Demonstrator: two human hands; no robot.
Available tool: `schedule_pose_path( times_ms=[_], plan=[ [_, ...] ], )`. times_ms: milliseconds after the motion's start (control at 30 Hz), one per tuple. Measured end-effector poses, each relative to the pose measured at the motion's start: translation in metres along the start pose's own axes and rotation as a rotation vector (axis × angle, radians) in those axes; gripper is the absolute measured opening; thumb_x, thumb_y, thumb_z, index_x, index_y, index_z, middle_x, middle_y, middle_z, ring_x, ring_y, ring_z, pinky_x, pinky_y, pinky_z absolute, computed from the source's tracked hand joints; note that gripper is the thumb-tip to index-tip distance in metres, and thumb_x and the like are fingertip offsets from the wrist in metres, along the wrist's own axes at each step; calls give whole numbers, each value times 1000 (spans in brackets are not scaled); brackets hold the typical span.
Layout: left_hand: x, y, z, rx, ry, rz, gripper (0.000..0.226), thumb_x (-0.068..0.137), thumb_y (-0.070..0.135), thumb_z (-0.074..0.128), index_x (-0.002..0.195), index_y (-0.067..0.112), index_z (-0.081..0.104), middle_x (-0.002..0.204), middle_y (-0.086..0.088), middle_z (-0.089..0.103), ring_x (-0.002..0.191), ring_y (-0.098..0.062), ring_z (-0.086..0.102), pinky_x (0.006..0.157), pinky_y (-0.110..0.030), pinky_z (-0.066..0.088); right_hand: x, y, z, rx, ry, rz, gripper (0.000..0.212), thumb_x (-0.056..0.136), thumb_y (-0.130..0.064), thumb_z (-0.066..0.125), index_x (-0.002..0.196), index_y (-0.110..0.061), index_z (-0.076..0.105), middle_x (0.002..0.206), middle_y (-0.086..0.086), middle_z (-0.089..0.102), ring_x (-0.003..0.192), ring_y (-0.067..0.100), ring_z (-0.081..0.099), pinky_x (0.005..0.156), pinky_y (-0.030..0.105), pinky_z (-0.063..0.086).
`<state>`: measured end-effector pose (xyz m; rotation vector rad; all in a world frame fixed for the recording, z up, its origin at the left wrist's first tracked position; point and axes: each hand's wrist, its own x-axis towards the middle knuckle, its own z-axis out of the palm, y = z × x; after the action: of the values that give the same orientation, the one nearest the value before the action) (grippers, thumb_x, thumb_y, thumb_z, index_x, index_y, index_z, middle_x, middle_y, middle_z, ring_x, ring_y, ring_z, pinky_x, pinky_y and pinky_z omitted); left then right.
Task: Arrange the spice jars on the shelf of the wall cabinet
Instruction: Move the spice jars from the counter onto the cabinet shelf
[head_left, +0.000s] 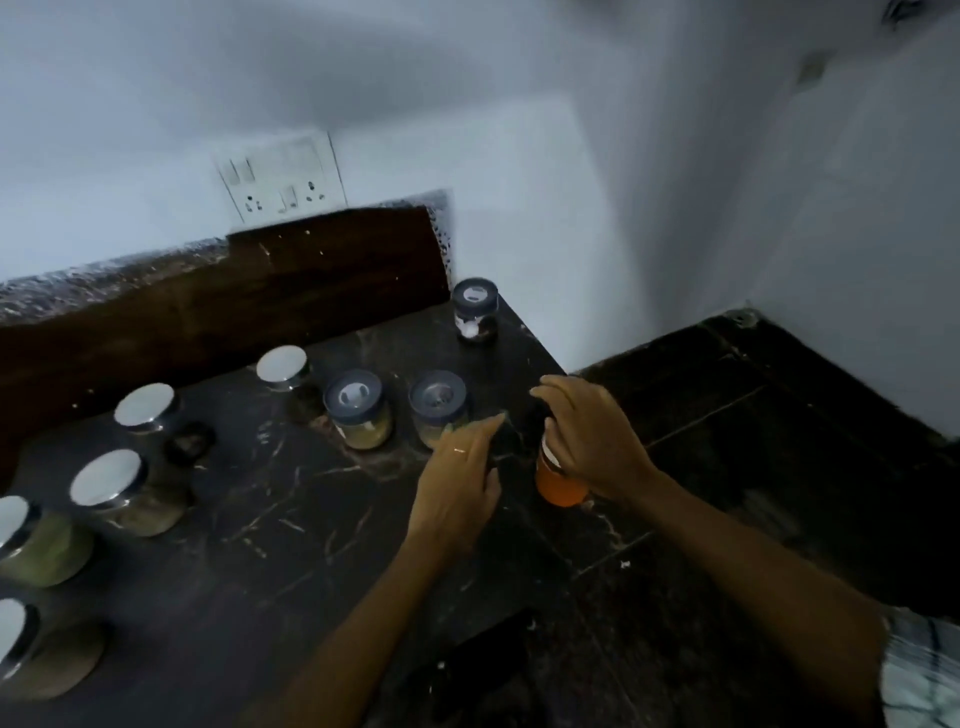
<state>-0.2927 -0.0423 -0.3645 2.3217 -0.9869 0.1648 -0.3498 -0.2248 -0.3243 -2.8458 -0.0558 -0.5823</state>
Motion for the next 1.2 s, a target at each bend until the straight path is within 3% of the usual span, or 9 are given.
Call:
schedule_pose_path(
  times_ms=[233,433,600,733,867,1033,1200],
  plan=[
    [1,12,67,-51,-163,-151,68,84,27,57,145,23,25,143,-2,43,129,-19,41,104,-35,40,-9,29,24,21,-66,12,38,83,-10,62,119,0,58,119,17,60,108,32,59,90,43,48],
    [1,16,102,-195,-262,-297,80,82,35,62,147,20,19,147,-2,38,134,-20,37,110,-43,35,-18,50,49,21,-230,75,52,87,-35,56,132,-9,47,133,10,50,121,25,49,97,40,43],
    [7,17,118,-357,-305,-378,78,83,37,65,147,22,22,143,2,45,129,-14,44,106,-39,41,-23,59,63,-26,-358,133,72,83,-49,56,141,-13,34,145,9,38,129,26,39,101,39,39],
    [8,17,126,-434,-300,-423,76,83,32,67,145,23,25,142,1,46,127,-13,45,106,-33,40,-21,60,69,-34,-433,192,80,80,-49,59,144,-17,26,146,8,32,126,28,37,94,38,44],
    [6,15,130,-441,-364,-489,77,81,30,70,144,21,26,140,0,46,128,-15,45,107,-33,39,-12,58,69,13,-482,258,78,76,-48,65,140,-20,30,137,6,35,121,28,37,83,40,48],
    [-1,9,118,-422,-426,-500,78,81,33,68,145,20,25,141,-1,46,130,-16,44,108,-38,39,3,50,65,36,-537,315,78,71,-51,67,137,-24,34,135,4,37,122,26,39,85,39,46],
    [-6,-5,86,-473,-376,-536,77,81,34,69,144,24,25,143,1,43,129,-16,44,107,-35,39,35,19,58,85,-578,281,78,66,-52,74,132,-26,41,130,5,42,119,26,46,87,38,45]
  ],
)
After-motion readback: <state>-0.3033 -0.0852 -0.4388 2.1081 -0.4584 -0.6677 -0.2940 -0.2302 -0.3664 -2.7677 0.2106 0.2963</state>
